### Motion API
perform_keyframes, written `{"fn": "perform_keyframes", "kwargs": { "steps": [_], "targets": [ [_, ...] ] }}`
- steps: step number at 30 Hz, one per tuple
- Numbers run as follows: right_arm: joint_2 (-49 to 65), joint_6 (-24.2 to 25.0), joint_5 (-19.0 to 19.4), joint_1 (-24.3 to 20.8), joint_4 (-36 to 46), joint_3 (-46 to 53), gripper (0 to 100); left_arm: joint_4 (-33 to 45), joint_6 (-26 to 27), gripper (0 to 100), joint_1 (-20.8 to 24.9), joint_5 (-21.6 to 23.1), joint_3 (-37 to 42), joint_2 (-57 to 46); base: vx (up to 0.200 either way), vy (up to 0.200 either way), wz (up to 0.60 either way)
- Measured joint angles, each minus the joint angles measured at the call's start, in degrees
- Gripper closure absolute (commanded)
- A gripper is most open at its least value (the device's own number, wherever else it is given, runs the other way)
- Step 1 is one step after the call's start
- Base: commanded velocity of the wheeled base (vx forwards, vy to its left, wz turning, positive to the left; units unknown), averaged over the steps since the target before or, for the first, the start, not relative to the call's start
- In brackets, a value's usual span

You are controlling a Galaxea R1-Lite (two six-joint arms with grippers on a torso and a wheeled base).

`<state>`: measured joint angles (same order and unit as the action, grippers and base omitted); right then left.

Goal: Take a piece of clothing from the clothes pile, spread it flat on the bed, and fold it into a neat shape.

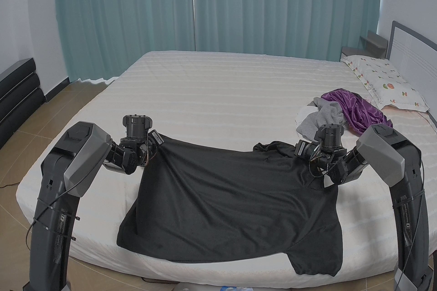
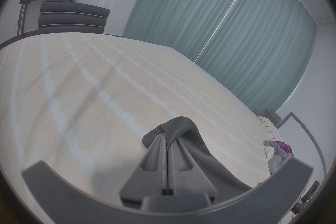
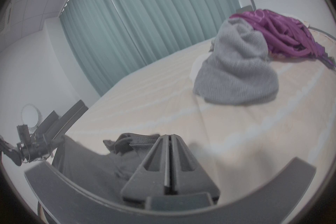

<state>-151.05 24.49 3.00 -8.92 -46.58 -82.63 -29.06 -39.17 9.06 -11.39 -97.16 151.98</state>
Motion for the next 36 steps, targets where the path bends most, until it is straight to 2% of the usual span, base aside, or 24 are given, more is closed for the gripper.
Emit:
{"fn": "perform_keyframes", "kwargs": {
  "steps": [10,21,30,31,36],
  "targets": [
    [-1.49,0.72,-5.86,2.21,-0.79,-11.91,100,-0.02,-0.05,100,-0.09,-0.84,-4.08,0.5,0.0,0.0,0.0],
    [-5.58,0.83,-10.96,3.72,-0.35,-26.03,100,-0.05,-0.1,100,-0.16,-2.16,-13.23,3.93,0.0,0.0,0.0],
    [-11.52,-0.29,-12.35,3.06,0.51,-29.96,100,0.68,-0.1,100,-0.02,-2.43,-16.52,7.31,0.0,0.0,0.0],
    [-11.9,-0.29,-12.36,3.06,0.55,-30.0,0,1.06,-0.1,0,-0.02,-2.43,-16.68,7.53,0.0,0.0,0.0],
    [-13.4,-0.27,-12.08,2.95,0.66,-29.85,0,1.87,-0.1,0,-0.09,-2.46,-16.96,8.5,0.0,0.0,0.0]
  ]
}}
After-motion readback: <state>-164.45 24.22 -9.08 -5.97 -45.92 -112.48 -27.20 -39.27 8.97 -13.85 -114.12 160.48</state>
